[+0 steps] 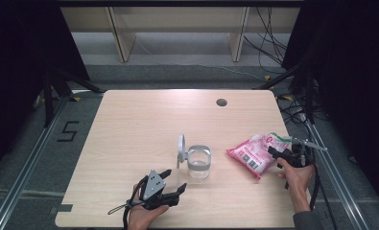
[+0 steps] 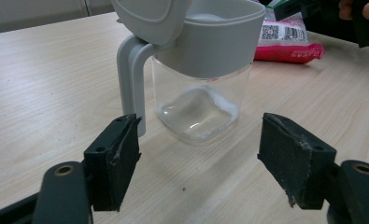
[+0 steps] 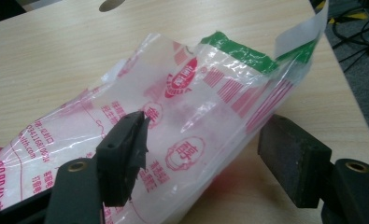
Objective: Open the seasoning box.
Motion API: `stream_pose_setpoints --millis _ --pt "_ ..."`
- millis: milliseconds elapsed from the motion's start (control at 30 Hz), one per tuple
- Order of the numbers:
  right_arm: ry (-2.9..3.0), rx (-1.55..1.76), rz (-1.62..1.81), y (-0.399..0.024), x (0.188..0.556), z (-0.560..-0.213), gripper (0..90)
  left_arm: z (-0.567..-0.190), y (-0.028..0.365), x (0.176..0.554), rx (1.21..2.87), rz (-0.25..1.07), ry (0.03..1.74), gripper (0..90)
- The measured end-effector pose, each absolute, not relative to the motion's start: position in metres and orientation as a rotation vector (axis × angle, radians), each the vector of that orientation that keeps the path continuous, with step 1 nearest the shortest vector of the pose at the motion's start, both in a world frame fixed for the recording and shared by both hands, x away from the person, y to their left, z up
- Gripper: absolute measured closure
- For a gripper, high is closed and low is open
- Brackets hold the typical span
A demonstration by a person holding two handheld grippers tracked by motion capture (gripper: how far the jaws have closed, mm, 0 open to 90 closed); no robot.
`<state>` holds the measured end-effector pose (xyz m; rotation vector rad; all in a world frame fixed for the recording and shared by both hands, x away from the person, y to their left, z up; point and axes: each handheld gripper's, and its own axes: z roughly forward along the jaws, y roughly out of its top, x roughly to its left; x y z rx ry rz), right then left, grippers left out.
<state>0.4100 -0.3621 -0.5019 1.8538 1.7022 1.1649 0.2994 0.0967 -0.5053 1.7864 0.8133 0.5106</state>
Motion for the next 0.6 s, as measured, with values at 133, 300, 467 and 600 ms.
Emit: stream_pose_setpoints --millis 133,300,467,600 --pt "1.723 1.853 1.162 -0.358 0.413 -0.505 37.8 -0.505 0.097 0.3 1.788 0.514 0.814 28.3" --pt "1.749 1.85 1.154 -0.356 0.415 -0.507 50.8 -0.505 0.097 0.301 1.783 0.505 0.813 28.3" --pt "1.768 1.813 1.132 -0.356 0.416 -0.507 68.3 -0.504 0.097 0.302 1.786 0.512 0.81 28.3" --pt "1.815 1.688 1.142 -0.357 0.418 -0.508 79.9 -0.503 0.098 0.304 1.802 0.534 0.776 28.3"
